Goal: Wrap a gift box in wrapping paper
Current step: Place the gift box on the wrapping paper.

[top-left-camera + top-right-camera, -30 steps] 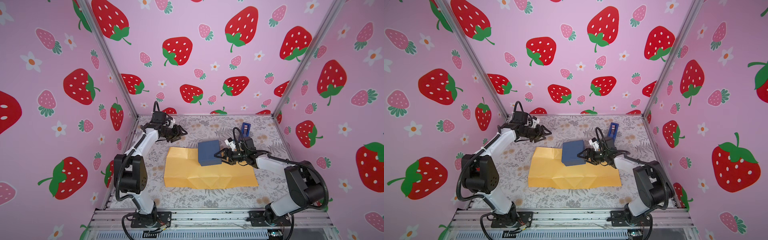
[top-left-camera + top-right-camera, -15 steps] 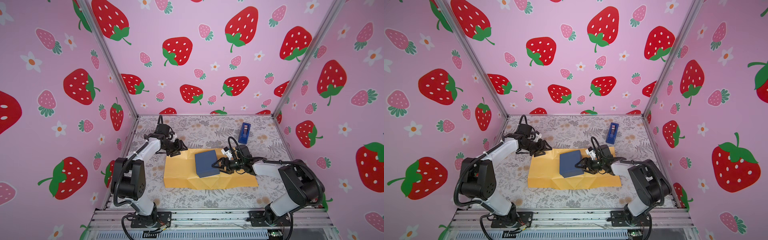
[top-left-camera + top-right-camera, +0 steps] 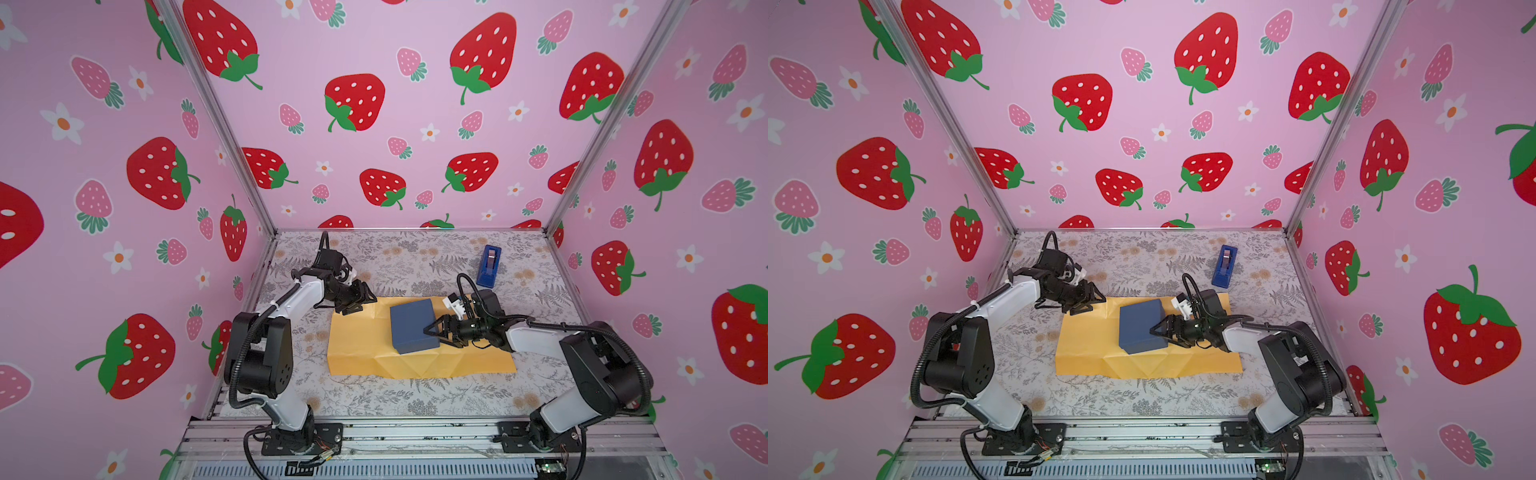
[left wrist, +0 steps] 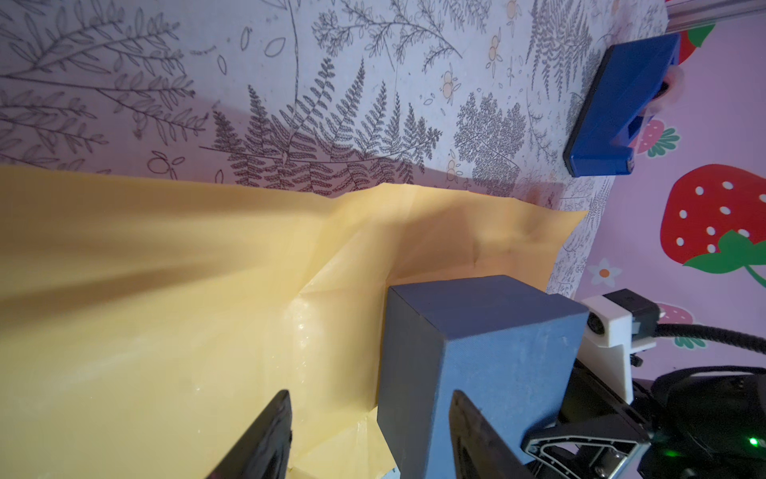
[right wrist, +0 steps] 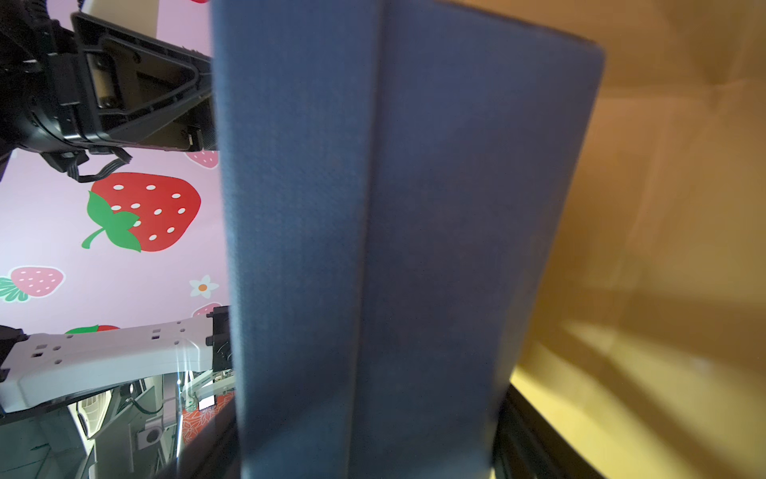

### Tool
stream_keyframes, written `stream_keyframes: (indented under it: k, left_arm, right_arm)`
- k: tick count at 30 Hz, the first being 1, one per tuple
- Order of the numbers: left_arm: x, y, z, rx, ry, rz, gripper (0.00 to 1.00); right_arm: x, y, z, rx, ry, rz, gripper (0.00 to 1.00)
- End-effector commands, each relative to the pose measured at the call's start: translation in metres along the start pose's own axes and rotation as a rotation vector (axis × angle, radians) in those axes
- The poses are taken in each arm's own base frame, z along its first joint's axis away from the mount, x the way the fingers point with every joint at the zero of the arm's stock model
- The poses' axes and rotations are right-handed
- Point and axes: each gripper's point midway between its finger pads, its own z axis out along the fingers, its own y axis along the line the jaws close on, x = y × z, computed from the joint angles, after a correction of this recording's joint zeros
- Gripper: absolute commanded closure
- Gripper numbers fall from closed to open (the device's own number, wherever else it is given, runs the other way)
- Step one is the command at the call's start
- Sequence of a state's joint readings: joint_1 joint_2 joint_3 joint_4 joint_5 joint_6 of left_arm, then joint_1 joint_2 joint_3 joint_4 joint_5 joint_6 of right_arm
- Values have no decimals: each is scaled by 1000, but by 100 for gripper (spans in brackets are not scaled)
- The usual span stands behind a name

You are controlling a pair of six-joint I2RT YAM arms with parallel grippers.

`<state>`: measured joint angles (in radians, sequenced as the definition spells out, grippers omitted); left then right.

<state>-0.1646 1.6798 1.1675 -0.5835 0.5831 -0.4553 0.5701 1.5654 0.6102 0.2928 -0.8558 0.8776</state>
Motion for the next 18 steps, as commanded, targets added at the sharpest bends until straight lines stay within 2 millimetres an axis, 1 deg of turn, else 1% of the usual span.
stream_keyframes:
  k: [1, 10, 13, 18]
  left_arm:
    - [6, 5, 6, -11, 23, -3, 38]
    - [8, 5, 7, -10, 35, 2, 39]
    - [9, 7, 8, -15, 36, 1, 39]
    - [9, 9, 10, -21, 45, 2, 40]
  right_arm:
    - [-2, 5, 1, -16, -17, -15, 26]
    - [2, 6, 6, -21, -9, -8, 26]
    - [7, 3, 7, -18, -5, 0, 26]
    - [9, -6, 8, 8, -12, 18, 26]
